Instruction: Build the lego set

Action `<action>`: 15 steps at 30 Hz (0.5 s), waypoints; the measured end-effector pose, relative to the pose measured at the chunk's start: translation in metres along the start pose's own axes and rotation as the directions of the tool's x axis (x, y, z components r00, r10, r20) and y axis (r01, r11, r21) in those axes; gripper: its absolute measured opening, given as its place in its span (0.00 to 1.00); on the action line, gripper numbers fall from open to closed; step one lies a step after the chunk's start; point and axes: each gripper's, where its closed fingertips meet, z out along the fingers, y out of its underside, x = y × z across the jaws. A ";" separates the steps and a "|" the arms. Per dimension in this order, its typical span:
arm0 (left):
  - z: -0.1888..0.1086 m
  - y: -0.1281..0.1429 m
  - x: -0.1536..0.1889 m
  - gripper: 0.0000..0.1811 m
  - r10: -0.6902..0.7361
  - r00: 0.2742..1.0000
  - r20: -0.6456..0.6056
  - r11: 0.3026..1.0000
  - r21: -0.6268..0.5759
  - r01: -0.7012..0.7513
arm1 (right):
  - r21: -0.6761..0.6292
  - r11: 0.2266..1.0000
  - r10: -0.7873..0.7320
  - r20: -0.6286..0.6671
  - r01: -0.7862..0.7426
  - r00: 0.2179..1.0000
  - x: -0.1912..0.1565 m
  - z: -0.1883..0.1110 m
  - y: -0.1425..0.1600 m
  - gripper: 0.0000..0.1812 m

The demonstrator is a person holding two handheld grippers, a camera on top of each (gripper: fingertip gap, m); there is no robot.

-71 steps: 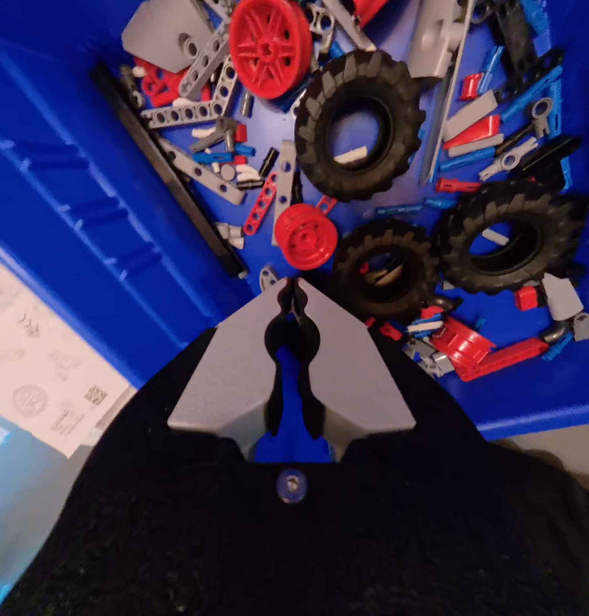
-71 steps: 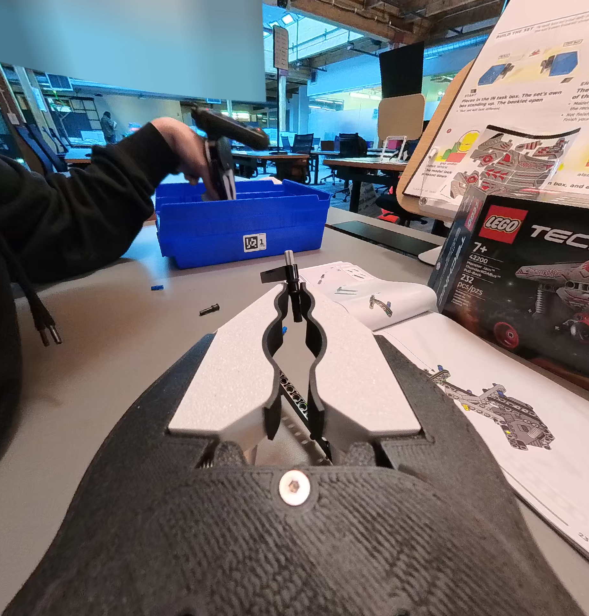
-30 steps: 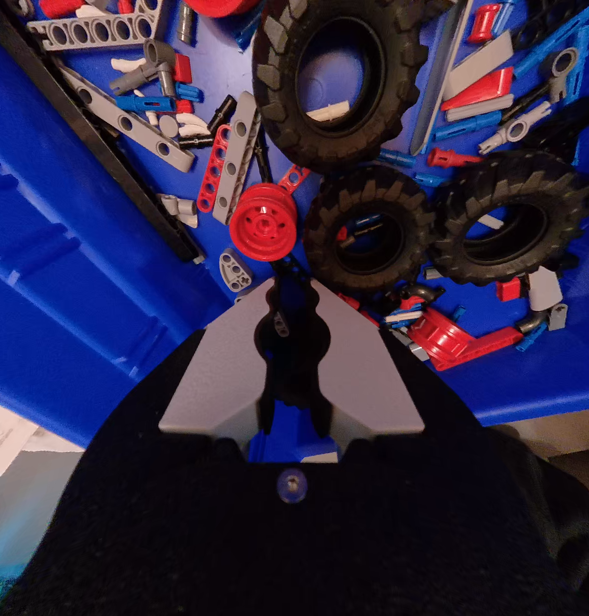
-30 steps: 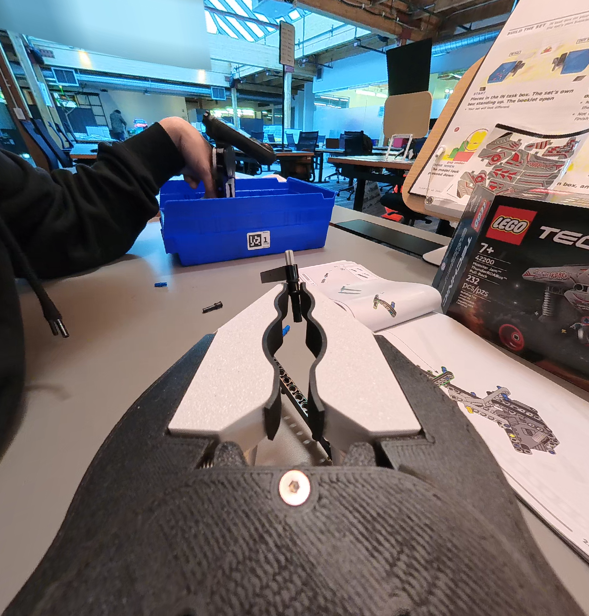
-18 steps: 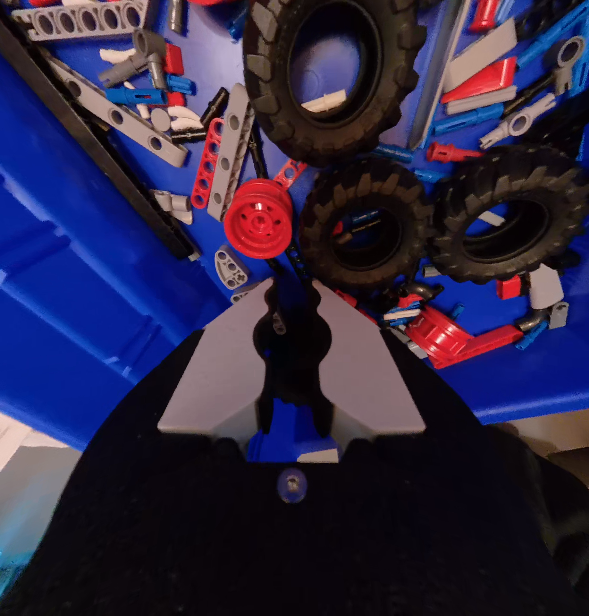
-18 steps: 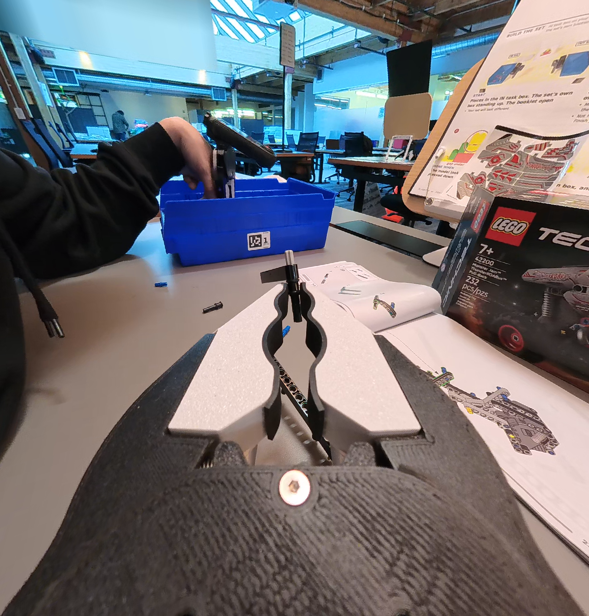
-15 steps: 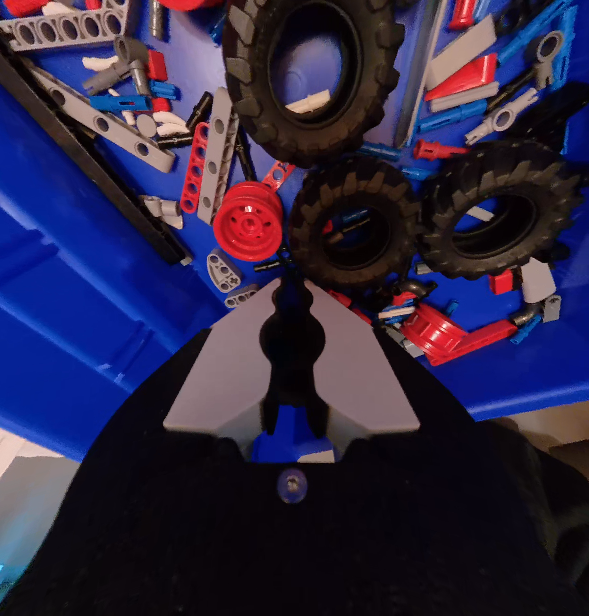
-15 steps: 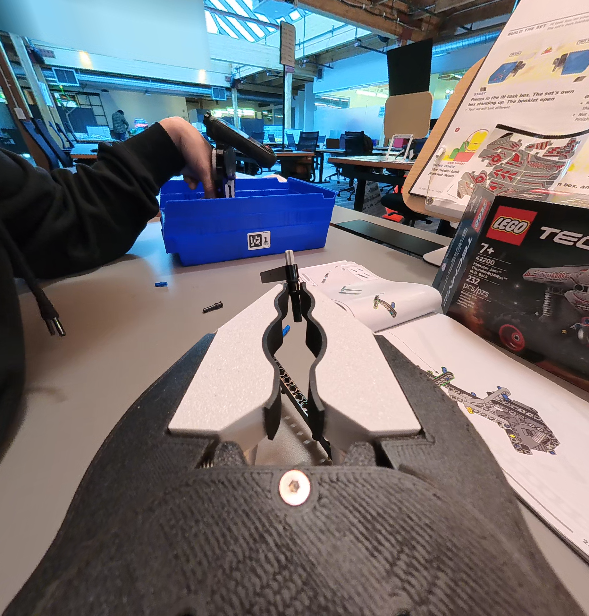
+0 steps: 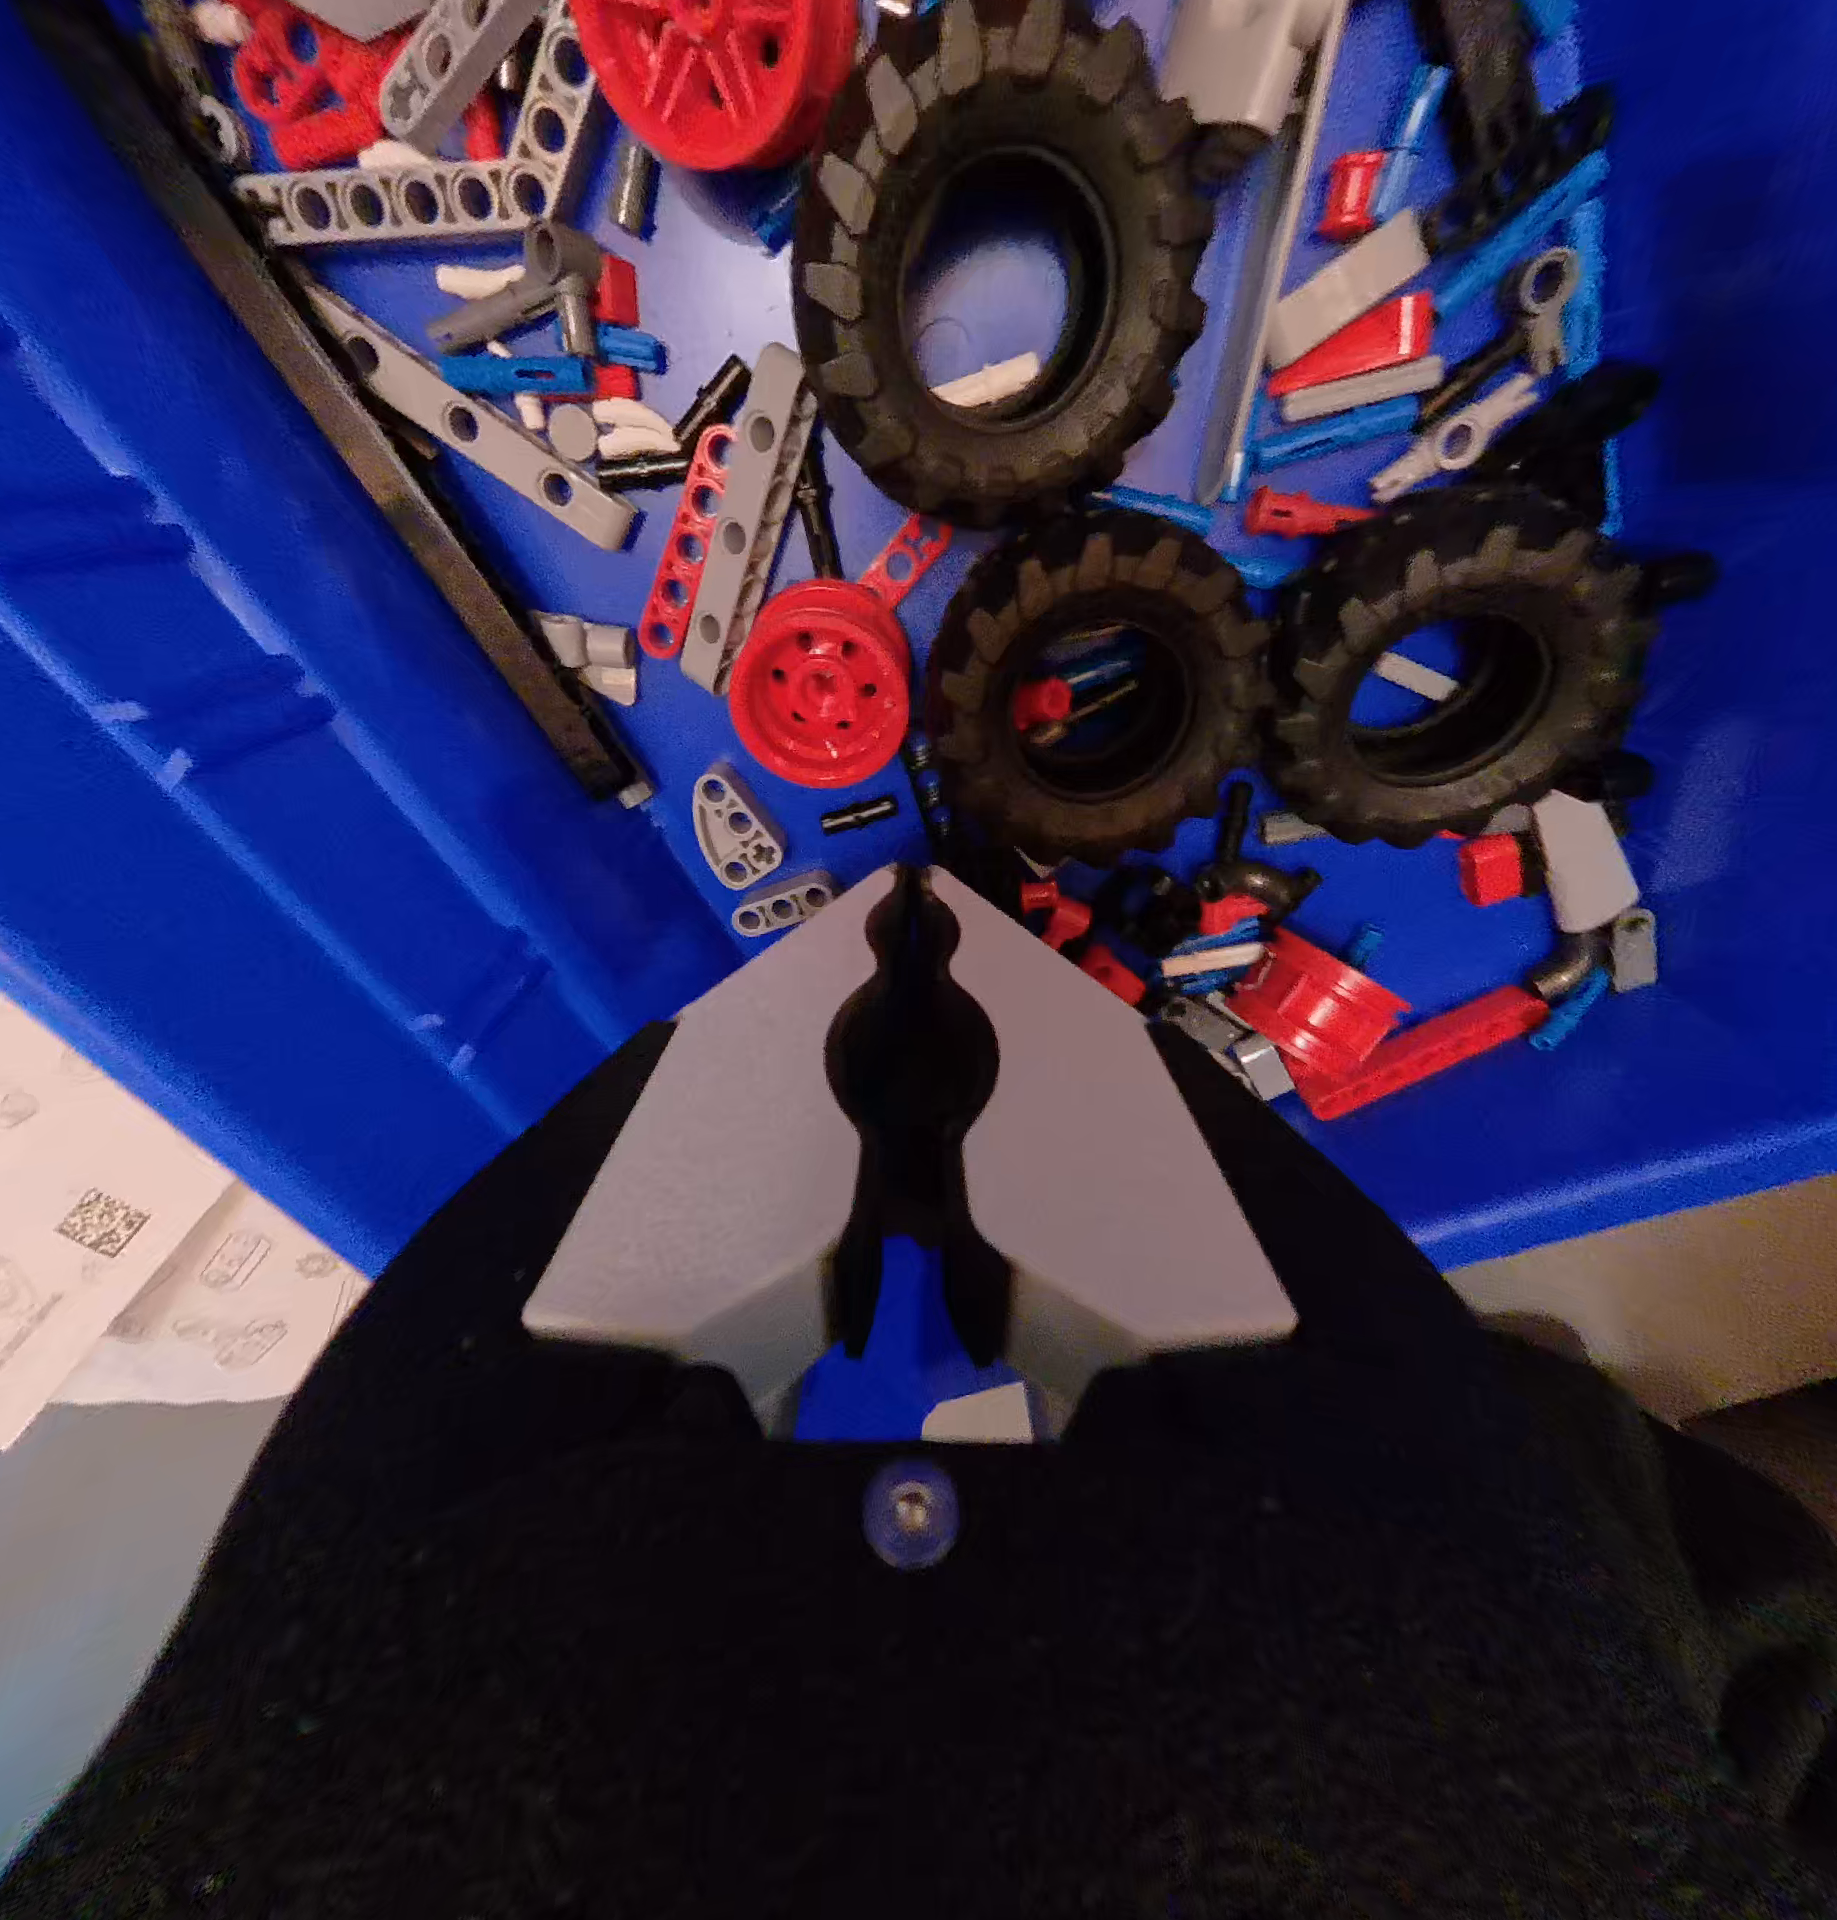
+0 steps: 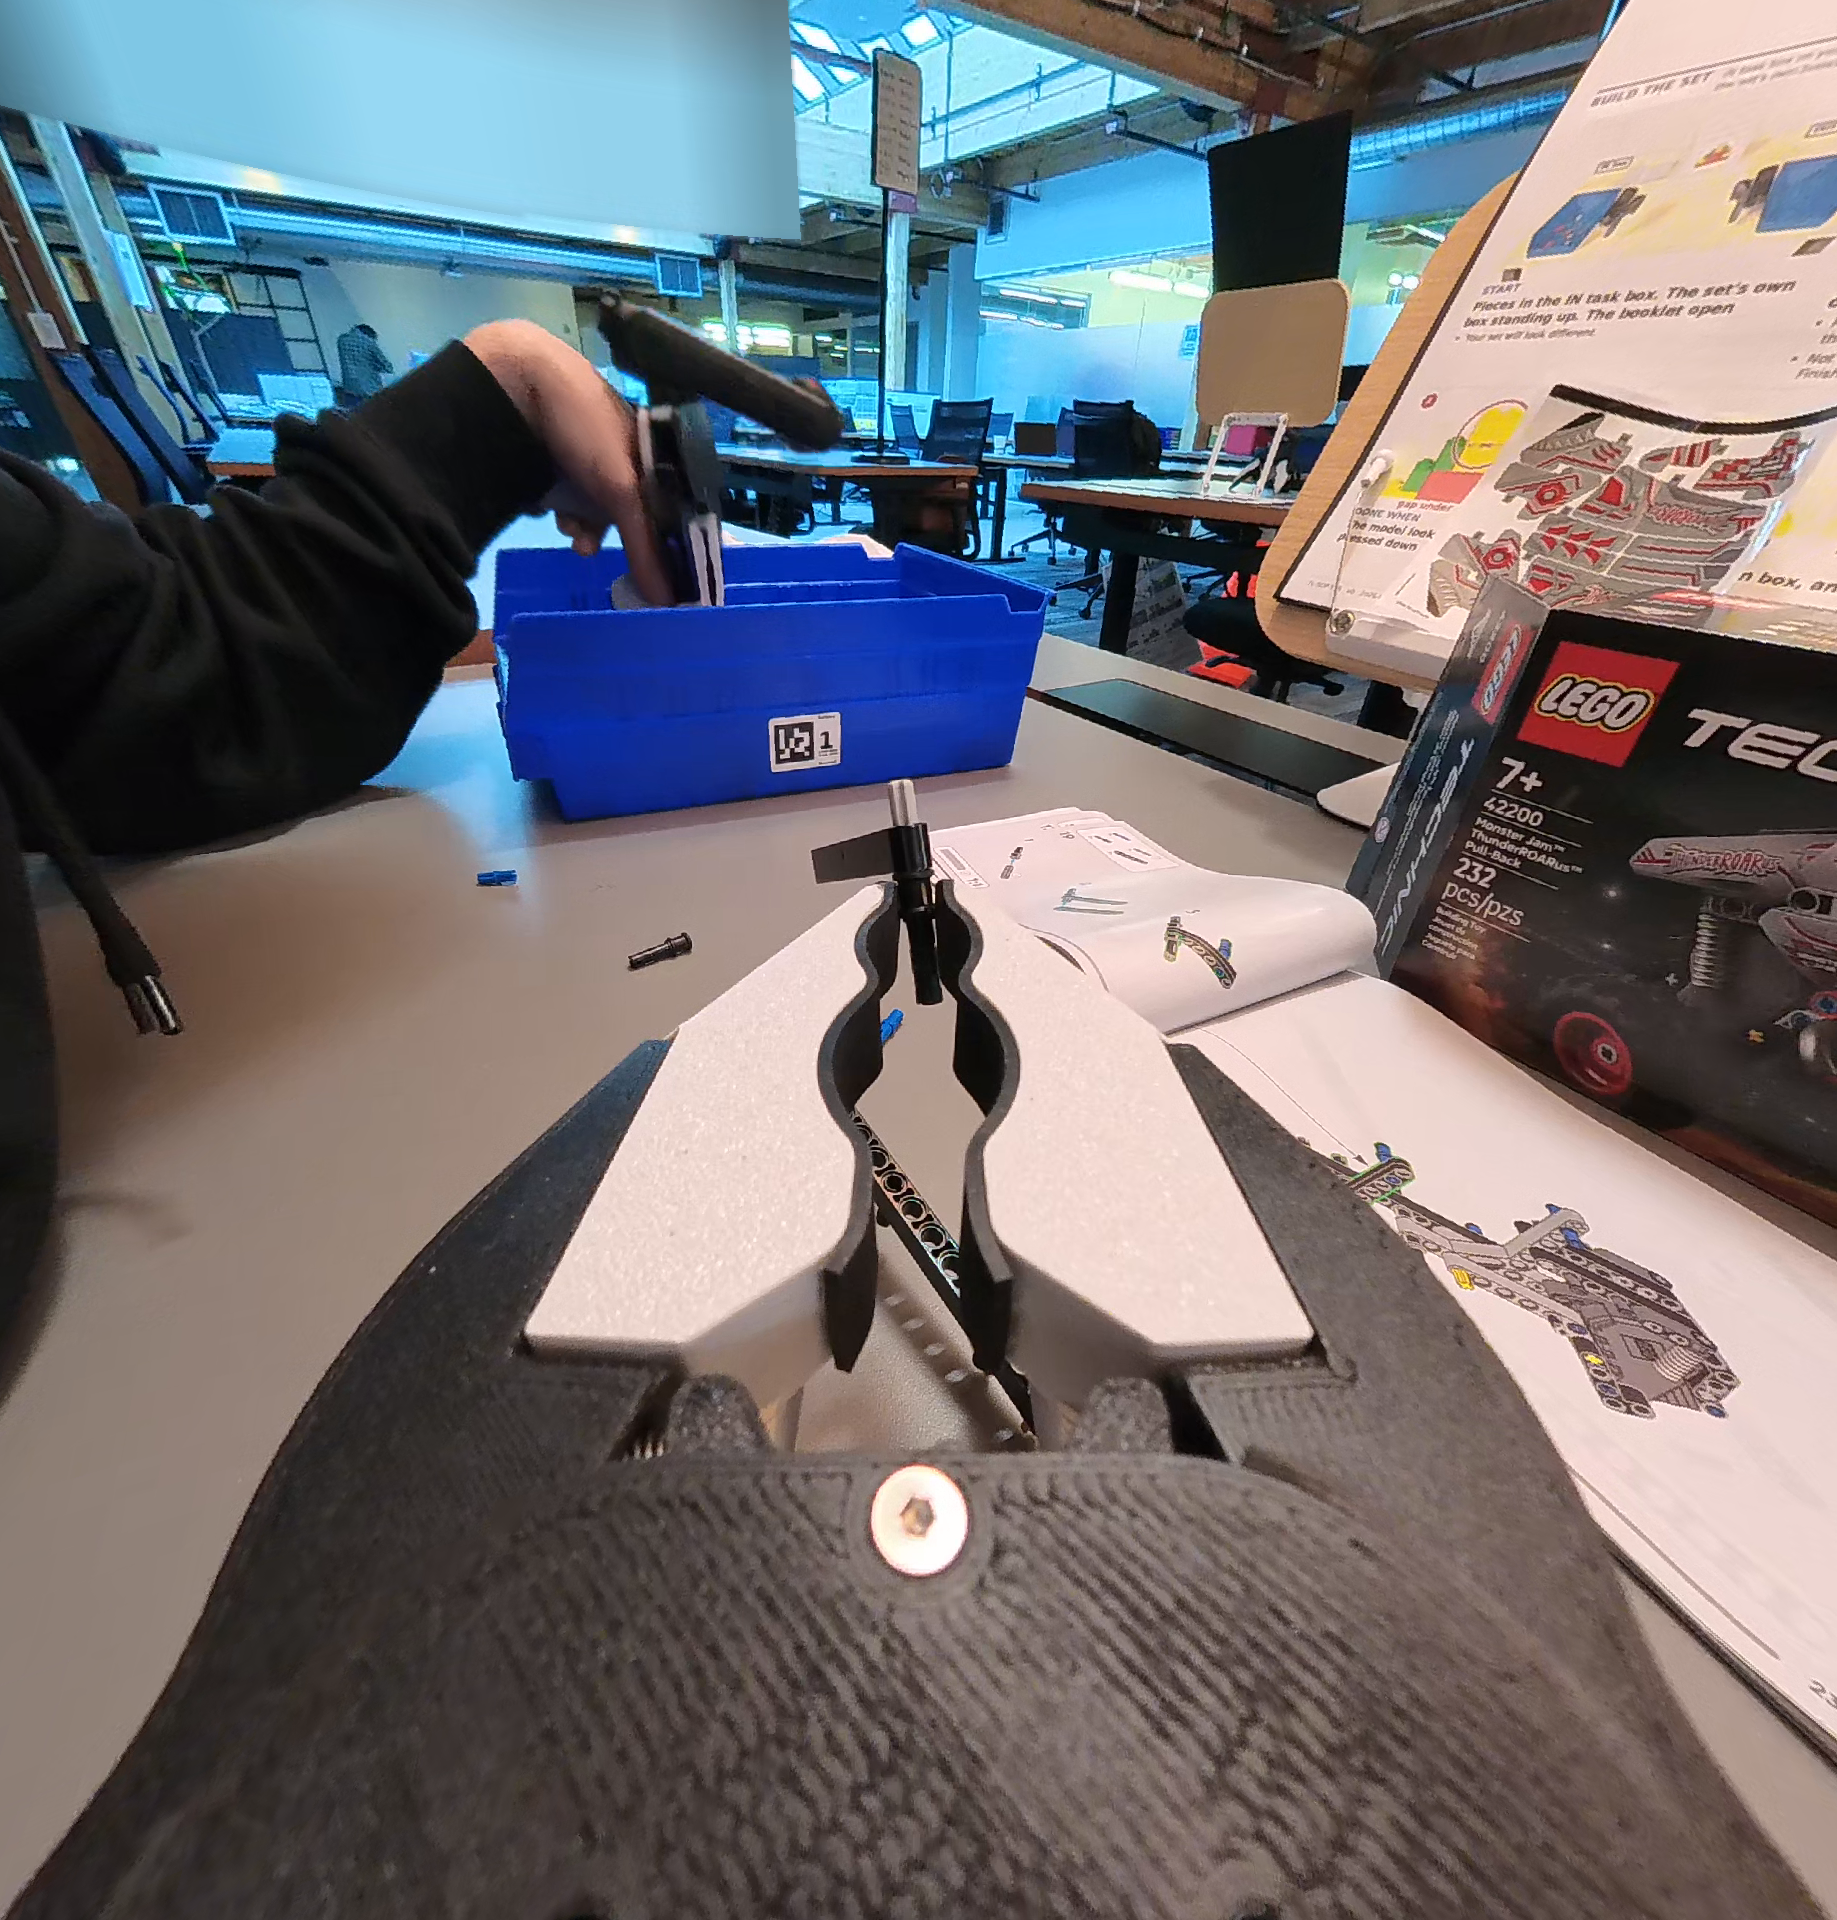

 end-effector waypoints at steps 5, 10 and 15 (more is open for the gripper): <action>0.007 0.002 0.013 0.10 0.058 0.997 -0.056 0.997 -0.040 -0.061 | 0.001 1.000 0.004 0.001 -0.005 1.000 0.000 0.000 0.000 0.02; 0.007 0.011 0.007 0.10 0.042 0.999 -0.022 0.996 -0.080 -0.044 | 0.002 1.000 0.003 0.001 -0.003 1.000 0.000 0.000 0.000 0.02; 0.009 0.009 0.012 0.11 0.076 0.997 -0.021 0.993 -0.087 -0.077 | 0.002 1.000 0.007 0.002 -0.007 1.000 0.000 0.000 0.000 0.02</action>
